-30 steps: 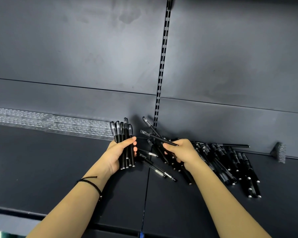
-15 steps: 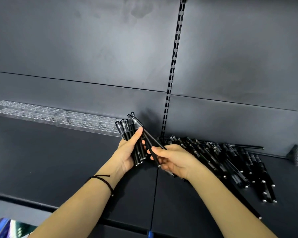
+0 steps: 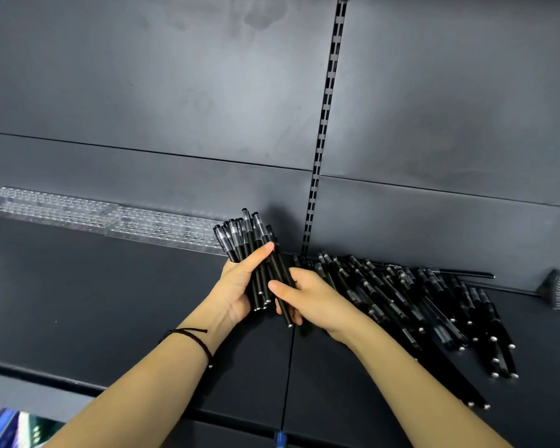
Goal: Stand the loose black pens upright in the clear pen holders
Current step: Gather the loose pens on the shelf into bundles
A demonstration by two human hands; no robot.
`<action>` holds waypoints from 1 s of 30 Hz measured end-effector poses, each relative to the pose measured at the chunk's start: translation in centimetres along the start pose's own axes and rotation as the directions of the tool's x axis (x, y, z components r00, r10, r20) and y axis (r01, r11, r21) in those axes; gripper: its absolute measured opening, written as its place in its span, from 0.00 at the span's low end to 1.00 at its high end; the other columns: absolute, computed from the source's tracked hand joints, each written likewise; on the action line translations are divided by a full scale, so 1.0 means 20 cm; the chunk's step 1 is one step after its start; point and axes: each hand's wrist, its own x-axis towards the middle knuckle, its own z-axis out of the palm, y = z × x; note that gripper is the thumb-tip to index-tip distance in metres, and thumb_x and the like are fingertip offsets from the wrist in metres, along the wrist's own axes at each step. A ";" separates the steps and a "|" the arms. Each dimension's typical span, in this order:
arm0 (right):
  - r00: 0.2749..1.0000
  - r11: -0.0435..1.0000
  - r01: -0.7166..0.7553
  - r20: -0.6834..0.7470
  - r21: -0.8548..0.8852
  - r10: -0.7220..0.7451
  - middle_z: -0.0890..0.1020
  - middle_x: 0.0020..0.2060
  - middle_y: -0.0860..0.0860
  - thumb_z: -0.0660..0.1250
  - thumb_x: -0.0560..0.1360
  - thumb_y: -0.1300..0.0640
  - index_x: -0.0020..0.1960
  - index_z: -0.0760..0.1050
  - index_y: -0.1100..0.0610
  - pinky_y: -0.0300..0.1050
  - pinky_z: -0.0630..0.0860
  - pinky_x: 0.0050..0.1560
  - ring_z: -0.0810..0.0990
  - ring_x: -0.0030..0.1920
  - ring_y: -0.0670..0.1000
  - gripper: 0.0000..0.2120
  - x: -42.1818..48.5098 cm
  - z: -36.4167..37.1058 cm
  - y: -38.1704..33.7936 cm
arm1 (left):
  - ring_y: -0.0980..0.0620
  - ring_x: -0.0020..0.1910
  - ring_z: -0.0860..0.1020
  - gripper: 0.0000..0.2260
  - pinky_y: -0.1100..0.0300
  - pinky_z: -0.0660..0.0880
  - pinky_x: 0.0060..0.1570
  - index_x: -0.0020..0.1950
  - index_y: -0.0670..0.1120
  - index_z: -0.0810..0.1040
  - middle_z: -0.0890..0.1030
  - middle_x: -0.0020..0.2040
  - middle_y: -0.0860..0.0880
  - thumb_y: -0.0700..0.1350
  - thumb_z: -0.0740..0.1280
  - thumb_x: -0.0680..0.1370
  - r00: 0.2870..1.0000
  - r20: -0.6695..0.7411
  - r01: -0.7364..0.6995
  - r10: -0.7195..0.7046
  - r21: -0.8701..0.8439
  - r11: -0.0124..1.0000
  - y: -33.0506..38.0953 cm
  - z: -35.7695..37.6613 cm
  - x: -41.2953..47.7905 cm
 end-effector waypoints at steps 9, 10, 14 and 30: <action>0.991 0.992 0.098 0.095 -0.077 -0.090 0.79 0.35 0.47 0.58 0.82 0.54 0.45 0.71 0.52 0.35 0.70 0.31 0.74 0.32 0.43 0.08 -0.02 -0.04 -0.01 | 0.51 0.46 0.84 0.13 0.57 0.81 0.39 0.52 0.40 0.80 0.84 0.49 0.45 0.44 0.71 0.71 0.994 0.098 -0.033 0.040 -0.076 0.997 0.00 0.03 -0.01; 0.990 0.993 0.097 0.106 -0.064 -0.090 0.79 0.35 0.48 0.58 0.82 0.55 0.45 0.71 0.53 0.35 0.70 0.31 0.74 0.31 0.43 0.08 -0.03 -0.05 -0.01 | 0.51 0.46 0.84 0.14 0.57 0.81 0.40 0.53 0.39 0.80 0.84 0.49 0.45 0.44 0.71 0.71 0.992 0.114 -0.044 0.052 -0.067 0.997 0.00 0.03 -0.02; 0.984 0.992 0.091 0.162 -0.085 -0.076 0.80 0.37 0.49 0.57 0.83 0.55 0.44 0.71 0.54 0.31 0.67 0.26 0.73 0.28 0.40 0.10 -0.05 -0.08 -0.03 | 0.45 0.48 0.84 0.25 0.53 0.81 0.41 0.61 0.36 0.77 0.84 0.51 0.39 0.45 0.73 0.68 0.987 0.137 -0.102 0.088 0.103 0.989 0.01 0.02 -0.05; 0.995 0.954 0.070 0.090 -0.293 -0.045 0.84 0.32 0.54 0.59 0.80 0.43 0.35 0.63 0.55 0.43 0.72 0.31 0.76 0.29 0.51 0.21 -0.04 -0.11 -0.01 | 0.46 0.48 0.84 0.19 0.56 0.80 0.39 0.60 0.38 0.77 0.85 0.47 0.43 0.40 0.74 0.71 0.974 0.133 -0.208 0.182 0.213 0.955 0.02 0.04 -0.05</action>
